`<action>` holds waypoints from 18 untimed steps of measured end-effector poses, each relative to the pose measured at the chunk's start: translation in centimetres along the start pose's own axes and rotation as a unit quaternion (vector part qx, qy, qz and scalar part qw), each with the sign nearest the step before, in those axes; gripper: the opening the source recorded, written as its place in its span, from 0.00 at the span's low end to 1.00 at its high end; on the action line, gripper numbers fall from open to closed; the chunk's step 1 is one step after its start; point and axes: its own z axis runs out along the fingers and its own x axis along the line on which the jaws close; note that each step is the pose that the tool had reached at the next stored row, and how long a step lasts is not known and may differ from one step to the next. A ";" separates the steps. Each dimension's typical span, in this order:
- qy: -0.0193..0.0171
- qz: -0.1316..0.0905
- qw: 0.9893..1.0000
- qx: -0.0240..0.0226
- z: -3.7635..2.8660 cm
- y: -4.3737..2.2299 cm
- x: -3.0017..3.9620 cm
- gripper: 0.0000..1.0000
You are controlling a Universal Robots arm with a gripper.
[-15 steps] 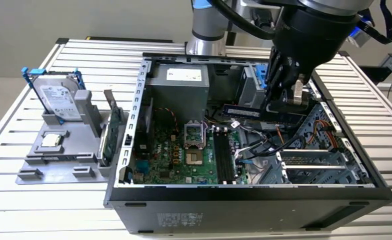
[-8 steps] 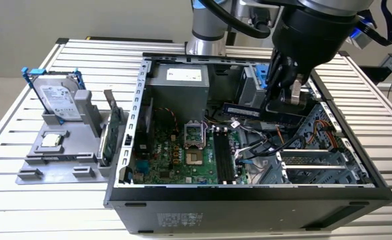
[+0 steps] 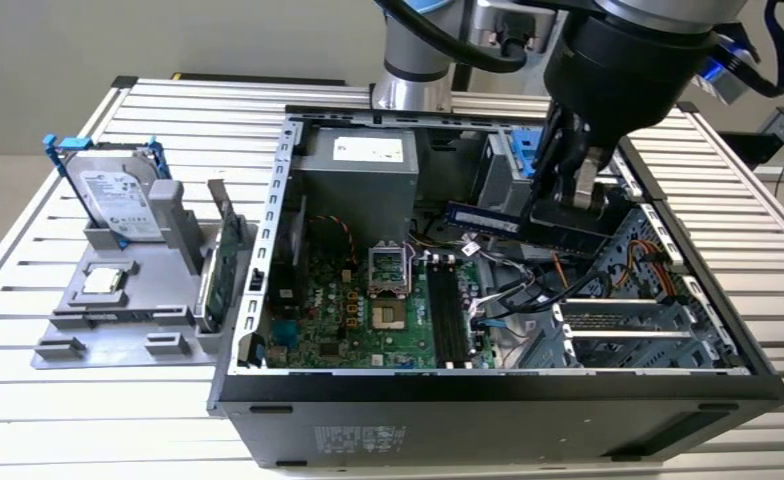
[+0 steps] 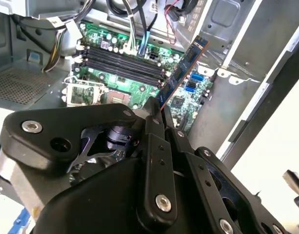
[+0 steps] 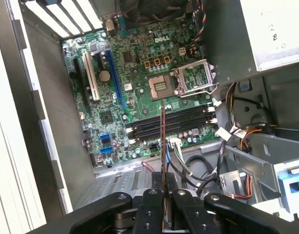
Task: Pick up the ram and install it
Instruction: 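Insert the ram into the slot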
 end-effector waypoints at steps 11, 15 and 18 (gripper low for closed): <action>-0.002 0.048 0.999 0.000 0.05 -0.01 0.00 0.00; -0.002 0.063 0.998 0.000 0.06 -0.01 0.00 0.00; -0.003 0.073 0.997 0.000 0.07 -0.01 0.00 0.00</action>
